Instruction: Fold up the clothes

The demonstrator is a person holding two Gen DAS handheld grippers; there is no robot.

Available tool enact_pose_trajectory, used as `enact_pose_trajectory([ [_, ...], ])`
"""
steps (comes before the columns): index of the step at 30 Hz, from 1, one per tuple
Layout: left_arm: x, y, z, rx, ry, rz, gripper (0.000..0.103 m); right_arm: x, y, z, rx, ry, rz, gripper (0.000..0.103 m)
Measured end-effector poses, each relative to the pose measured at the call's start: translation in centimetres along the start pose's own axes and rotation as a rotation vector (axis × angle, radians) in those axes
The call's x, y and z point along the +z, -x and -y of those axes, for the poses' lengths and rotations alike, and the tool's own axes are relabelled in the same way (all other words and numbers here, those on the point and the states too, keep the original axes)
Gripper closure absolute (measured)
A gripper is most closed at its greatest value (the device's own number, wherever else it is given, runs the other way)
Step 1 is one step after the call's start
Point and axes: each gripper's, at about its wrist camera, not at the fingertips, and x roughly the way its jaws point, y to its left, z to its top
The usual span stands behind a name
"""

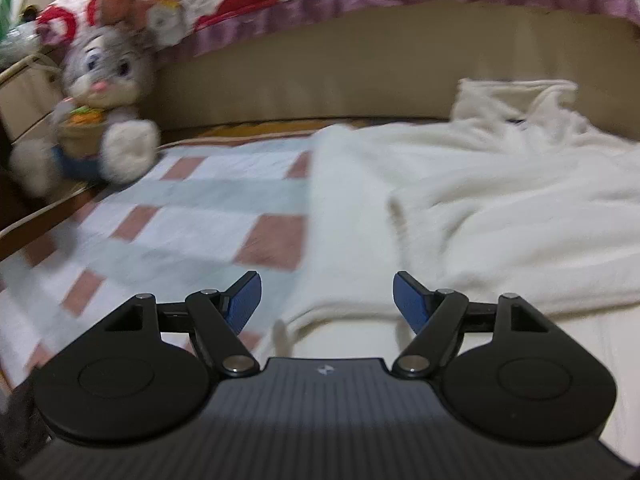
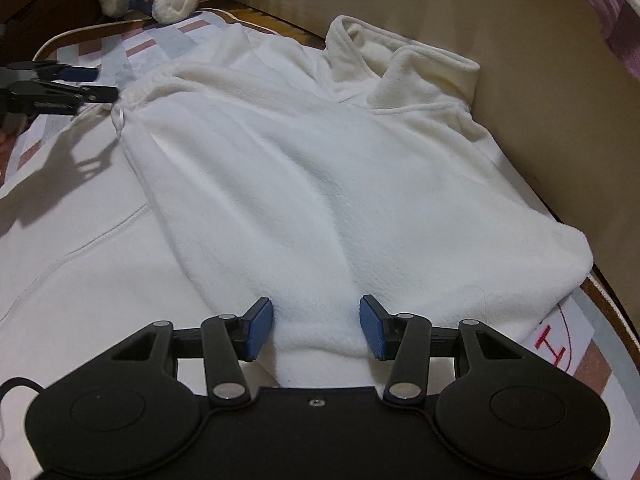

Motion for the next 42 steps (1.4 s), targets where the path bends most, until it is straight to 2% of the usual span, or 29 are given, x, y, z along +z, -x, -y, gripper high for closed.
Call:
enact_pose_trajectory([
  [5,-2.2,3.3,-2.4,0.060,0.014,-0.069,0.030,0.5,-0.4,-0.5,-0.038,-0.012,-0.027,0.048],
  [11,-7.4,8.4,-4.7,0.007,0.043,-0.160,0.030,1.9,-0.5,-1.6,-0.106,-0.018,-0.096,0.046],
  [13,-9.5,10.0,-5.1,-0.004,0.057,-0.189,0.030,2.7,0.1,-2.1,-0.102,-0.034,-0.113,0.046],
  [16,-12.6,12.5,-5.8,-0.017,0.111,-0.216,0.030,3.8,2.8,-2.0,-0.021,-0.150,-0.090,0.045],
  [18,-14.3,13.5,-6.7,-0.026,0.191,-0.240,0.030,3.9,4.8,-1.4,0.100,-0.291,-0.071,0.041],
  [21,-16.6,14.2,-8.3,-0.074,0.309,-0.276,0.030,2.9,6.7,-0.4,0.310,-0.472,-0.114,0.036],
  [24,-17.8,14.8,-8.9,-0.064,0.301,-0.269,0.029,0.1,7.5,0.5,0.407,-0.544,-0.237,0.035],
  [27,-18.3,14.6,-9.1,-0.049,0.276,-0.265,0.027,-4.4,7.3,1.6,0.418,-0.655,-0.356,0.035],
  [31,-18.7,14.0,-9.7,-0.086,0.314,-0.245,0.026,-11.2,6.2,4.5,0.500,-1.002,-0.416,0.035],
  [32,-18.8,13.8,-9.8,-0.095,0.313,-0.241,0.026,-12.1,6.1,4.8,0.502,-1.025,-0.425,0.035],
  [37,-19.1,13.2,-10.2,-0.119,0.326,-0.230,0.026,-15.1,5.7,4.2,0.448,-0.923,-0.503,0.034],
  [40,-19.2,13.3,-10.4,-0.111,0.337,-0.213,0.026,-17.4,5.6,3.1,0.477,-0.871,-0.540,0.034],
  [42,-19.2,13.7,-10.3,-0.060,0.298,-0.180,0.026,-19.0,5.7,2.0,0.541,-0.890,-0.529,0.034],
])
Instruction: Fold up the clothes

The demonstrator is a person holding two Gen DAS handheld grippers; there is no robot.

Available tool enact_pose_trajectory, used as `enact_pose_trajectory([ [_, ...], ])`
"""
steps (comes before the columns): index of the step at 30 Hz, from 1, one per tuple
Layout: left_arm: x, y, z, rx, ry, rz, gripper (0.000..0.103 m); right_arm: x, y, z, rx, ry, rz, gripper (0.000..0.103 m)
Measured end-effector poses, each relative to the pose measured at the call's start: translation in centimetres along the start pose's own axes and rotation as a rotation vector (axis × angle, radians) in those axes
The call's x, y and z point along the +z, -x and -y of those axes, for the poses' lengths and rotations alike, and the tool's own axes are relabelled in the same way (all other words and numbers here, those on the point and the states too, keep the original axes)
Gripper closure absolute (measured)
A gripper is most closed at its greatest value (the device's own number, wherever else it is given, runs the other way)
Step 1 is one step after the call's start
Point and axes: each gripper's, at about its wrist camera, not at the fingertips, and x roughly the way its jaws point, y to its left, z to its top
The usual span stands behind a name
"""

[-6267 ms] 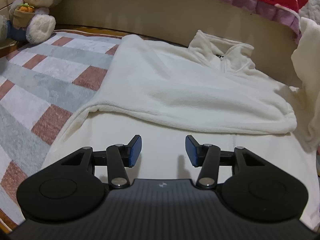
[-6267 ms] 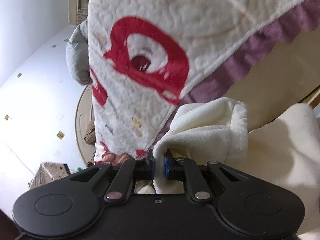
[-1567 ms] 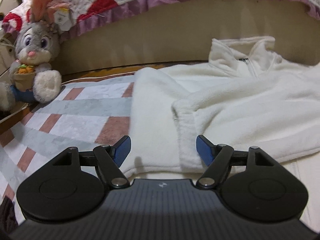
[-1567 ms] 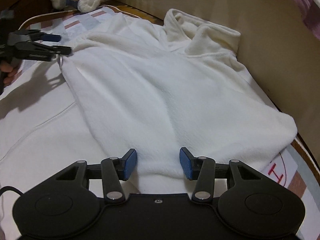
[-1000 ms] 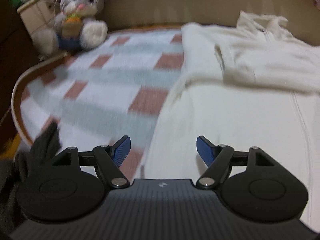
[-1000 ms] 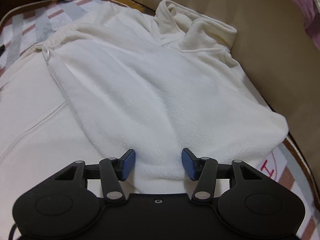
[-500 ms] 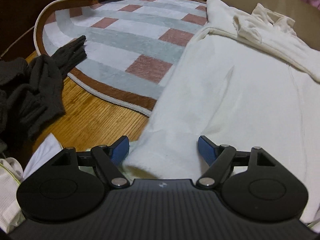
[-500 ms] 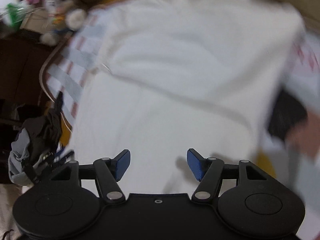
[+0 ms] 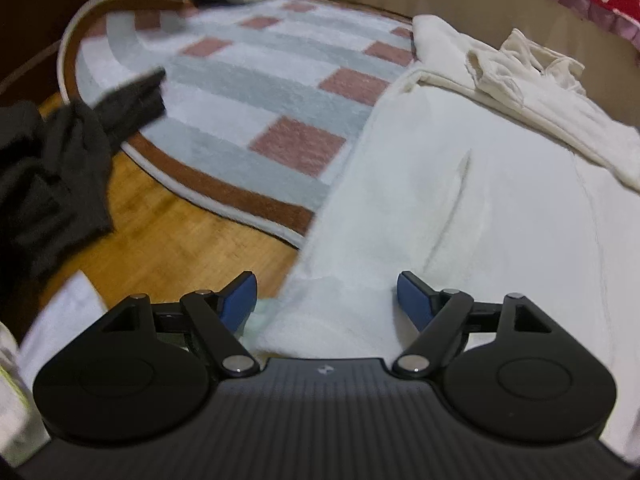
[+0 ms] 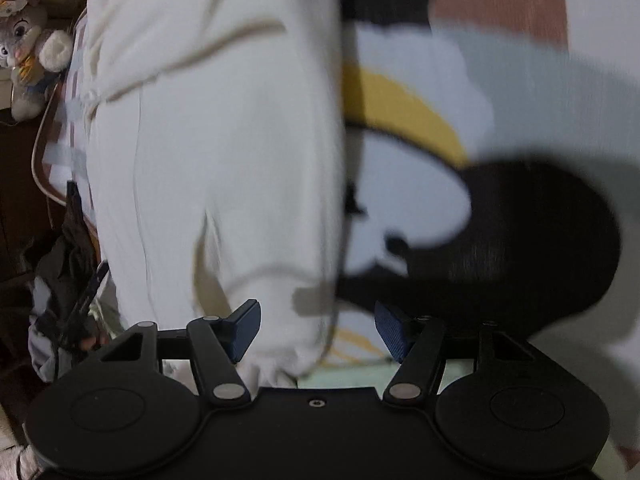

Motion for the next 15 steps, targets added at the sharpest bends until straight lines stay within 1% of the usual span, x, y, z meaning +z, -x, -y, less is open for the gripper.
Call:
enact_pose_trajectory([
  [1,-0.1,0.3,0.1,0.050,-0.024,0.039,0.026,-0.9,-0.7,0.3,0.044,0.004,-0.015,0.034],
  [2,-0.2,0.6,0.2,0.074,-0.047,0.072,0.026,-1.8,-1.4,0.4,0.073,0.012,-0.023,0.034],
  [3,-0.3,0.9,0.2,0.097,-0.070,0.104,0.026,-2.7,-2.1,0.6,0.086,0.022,-0.016,0.034],
  [4,-0.4,1.0,0.2,0.108,-0.089,0.128,0.026,-3.6,-2.5,0.8,0.115,0.031,0.008,0.032],
  [6,-0.3,0.7,-0.2,0.065,-0.083,0.105,0.026,-4.9,-2.9,1.0,0.191,0.027,0.082,0.032],
  [8,-0.2,0.0,-0.7,0.022,-0.056,0.065,0.026,-5.8,-3.4,0.9,0.231,0.040,0.145,0.031],
  [11,-0.4,-0.7,-1.2,-0.043,0.014,0.027,0.026,-6.8,-4.6,0.1,0.281,0.091,0.197,0.031],
  [12,-0.5,-0.9,-1.2,-0.055,0.030,0.015,0.026,-6.8,-4.8,-0.3,0.294,0.105,0.212,0.031],
  [13,-0.5,-1.2,-0.9,-0.045,0.021,-0.002,0.026,-6.7,-4.8,-0.6,0.301,0.132,0.231,0.032],
  [15,-0.6,-1.6,-0.4,-0.031,0.004,-0.030,0.025,-6.7,-4.8,-1.3,0.292,0.195,0.259,0.043],
])
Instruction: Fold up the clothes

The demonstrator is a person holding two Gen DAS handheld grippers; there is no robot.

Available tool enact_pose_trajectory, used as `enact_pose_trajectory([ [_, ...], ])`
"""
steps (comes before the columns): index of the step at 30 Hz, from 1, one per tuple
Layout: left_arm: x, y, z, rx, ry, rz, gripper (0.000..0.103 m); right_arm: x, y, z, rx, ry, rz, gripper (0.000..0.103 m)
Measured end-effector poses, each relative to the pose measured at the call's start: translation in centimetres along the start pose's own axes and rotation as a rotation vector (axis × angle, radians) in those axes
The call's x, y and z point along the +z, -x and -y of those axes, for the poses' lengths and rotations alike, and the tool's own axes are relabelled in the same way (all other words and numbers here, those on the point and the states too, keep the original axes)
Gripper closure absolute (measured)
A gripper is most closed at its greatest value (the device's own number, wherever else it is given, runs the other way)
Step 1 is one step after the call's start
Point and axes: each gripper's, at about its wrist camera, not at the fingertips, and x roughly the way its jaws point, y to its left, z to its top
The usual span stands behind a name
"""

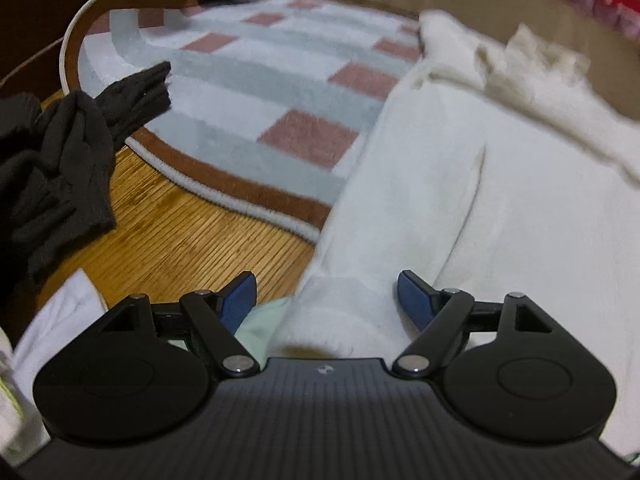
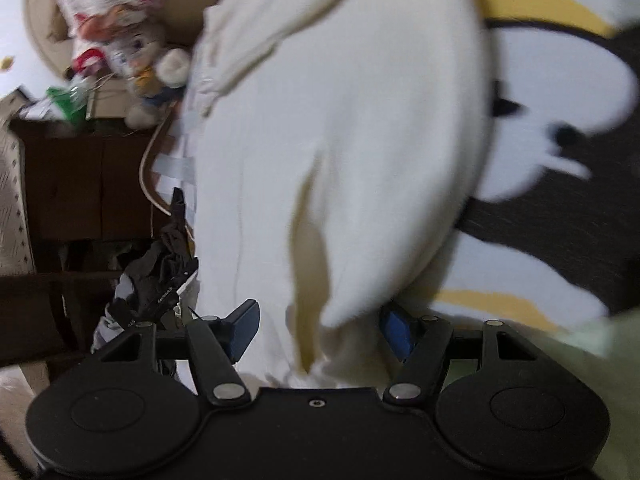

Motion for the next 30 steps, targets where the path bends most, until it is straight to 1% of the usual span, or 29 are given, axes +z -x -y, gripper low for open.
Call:
enact_pose_trajectory([
  [1,0.1,0.1,0.2,-0.014,-0.010,0.000,0.029,0.2,-0.2,-0.5,-0.014,0.044,0.007,0.058],
  [2,0.1,0.2,0.3,-0.028,-0.020,-0.001,0.048,0.5,-0.3,-1.1,-0.023,0.080,0.016,0.079],
  [3,0.2,0.4,0.5,-0.040,-0.037,0.000,0.066,0.9,-0.4,-1.7,-0.031,0.116,0.024,0.080],
  [4,0.4,0.7,0.9,-0.048,-0.069,0.002,0.093,1.3,-0.5,-2.3,-0.039,0.151,0.032,0.082],
  [5,0.5,1.0,1.4,-0.049,-0.104,0.006,0.093,2.0,-0.1,-3.1,-0.027,0.182,0.050,0.083],
  [7,1.0,1.9,2.5,-0.023,-0.164,0.037,0.094,3.4,0.7,-4.8,0.007,0.242,0.092,0.084],
  [8,1.7,2.6,2.9,-0.027,-0.163,0.067,0.094,4.2,1.1,-5.6,0.019,0.261,0.107,0.084],
  [12,5.5,4.7,3.5,-0.061,-0.087,0.179,0.094,7.8,1.7,-7.7,0.054,0.307,0.154,0.084],
  [13,6.5,5.0,3.8,-0.062,-0.086,0.204,0.094,8.7,1.9,-8.2,0.049,0.318,0.164,0.085],
  [15,8.3,5.2,4.9,-0.026,-0.142,0.254,0.094,10.3,2.3,-9.3,0.035,0.338,0.183,0.085],
  [17,10.0,5.3,6.2,0.014,-0.207,0.304,0.094,12.0,2.4,-10.0,-0.004,0.341,0.188,0.085],
  [18,10.6,5.0,7.0,0.050,-0.267,0.329,0.094,12.8,2.5,-10.3,-0.025,0.342,0.189,0.085],
  [19,11.1,4.8,7.8,0.078,-0.318,0.349,0.094,13.9,2.4,-10.4,-0.066,0.305,0.177,0.085],
  [21,12.5,4.3,8.9,0.086,-0.367,0.358,0.094,16.1,2.0,-10.4,-0.157,0.214,0.147,0.085],
  [23,14.0,3.7,9.7,0.096,-0.399,0.357,0.094,18.3,1.6,-10.3,-0.247,0.122,0.116,0.084],
  [24,14.7,3.4,10.2,0.101,-0.405,0.356,0.094,19.4,1.5,-10.2,-0.268,0.086,0.109,0.084],
  [25,15.5,3.1,10.6,0.106,-0.410,0.356,0.094,20.7,1.3,-10.1,-0.283,0.072,0.104,0.085],
  [28,18.1,1.4,11.4,0.132,-0.415,0.359,0.094,23.0,0.7,-10.3,-0.365,0.050,0.101,0.084],
  [30,19.8,0.1,12.2,0.170,-0.445,0.352,0.094,24.1,0.5,-11.1,-0.373,0.045,0.093,0.084],
])
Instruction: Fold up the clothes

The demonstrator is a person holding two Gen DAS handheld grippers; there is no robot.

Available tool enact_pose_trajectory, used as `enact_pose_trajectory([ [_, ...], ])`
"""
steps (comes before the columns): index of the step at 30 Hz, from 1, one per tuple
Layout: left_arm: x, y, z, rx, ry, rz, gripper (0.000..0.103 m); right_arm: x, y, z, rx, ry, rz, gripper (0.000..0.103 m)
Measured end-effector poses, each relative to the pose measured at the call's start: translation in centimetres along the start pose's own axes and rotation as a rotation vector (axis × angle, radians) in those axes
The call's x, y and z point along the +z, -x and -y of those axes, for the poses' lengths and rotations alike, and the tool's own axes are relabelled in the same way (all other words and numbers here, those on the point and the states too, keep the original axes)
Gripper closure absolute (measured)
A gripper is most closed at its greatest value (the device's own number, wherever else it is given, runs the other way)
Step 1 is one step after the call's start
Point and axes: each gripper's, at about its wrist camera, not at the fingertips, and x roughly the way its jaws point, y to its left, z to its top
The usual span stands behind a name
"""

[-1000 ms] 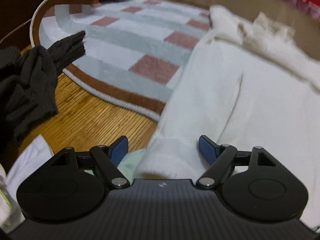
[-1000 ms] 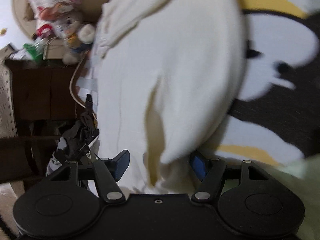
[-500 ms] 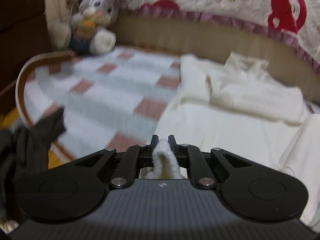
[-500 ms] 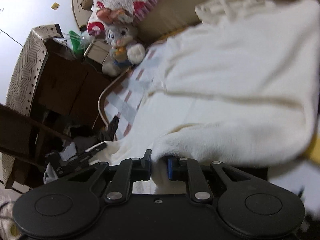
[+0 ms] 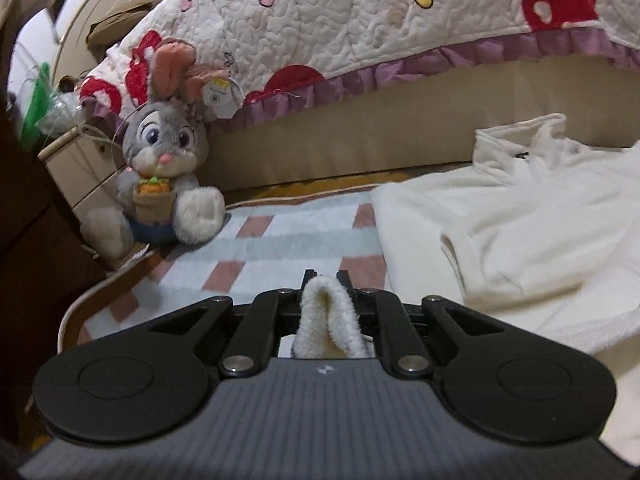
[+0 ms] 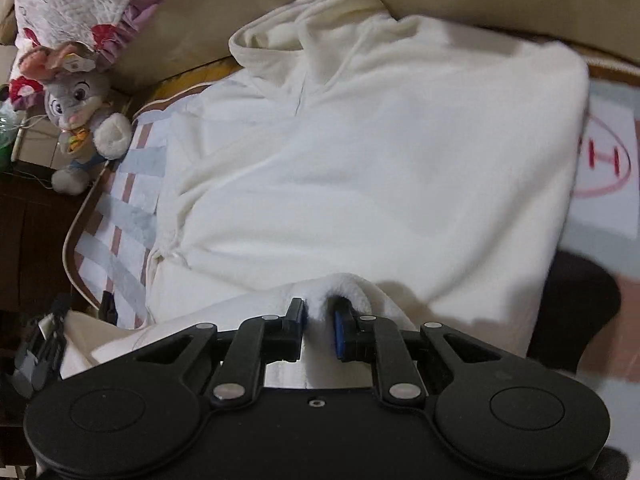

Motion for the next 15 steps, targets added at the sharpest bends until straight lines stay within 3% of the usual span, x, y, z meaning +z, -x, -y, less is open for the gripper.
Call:
enact_pose_trajectory([
  [3,1.3,-3.6,0.8,0.062,-0.047,-0.035,0.094,1.3,0.6,-0.5,-0.008,-0.024,0.056,0.081],
  [4,1.6,-4.7,1.1,0.073,-0.049,-0.045,0.092,0.6,0.7,-0.7,-0.027,-0.007,0.119,0.074],
  [5,1.8,-5.8,1.2,0.074,-0.036,-0.056,0.091,-0.3,0.8,-0.9,-0.045,0.015,0.185,0.059],
  [7,1.4,-7.4,0.9,0.022,0.070,-0.075,0.091,-1.9,1.0,-1.3,-0.081,0.057,0.319,0.048],
  [11,-0.9,-9.3,0.7,-0.013,0.182,-0.131,0.090,-3.0,1.6,1.0,0.003,-0.020,0.331,0.048],
  [15,-3.1,-10.2,0.0,-0.034,0.231,-0.153,0.090,-4.8,4.0,0.2,-0.070,0.089,0.359,0.045],
])
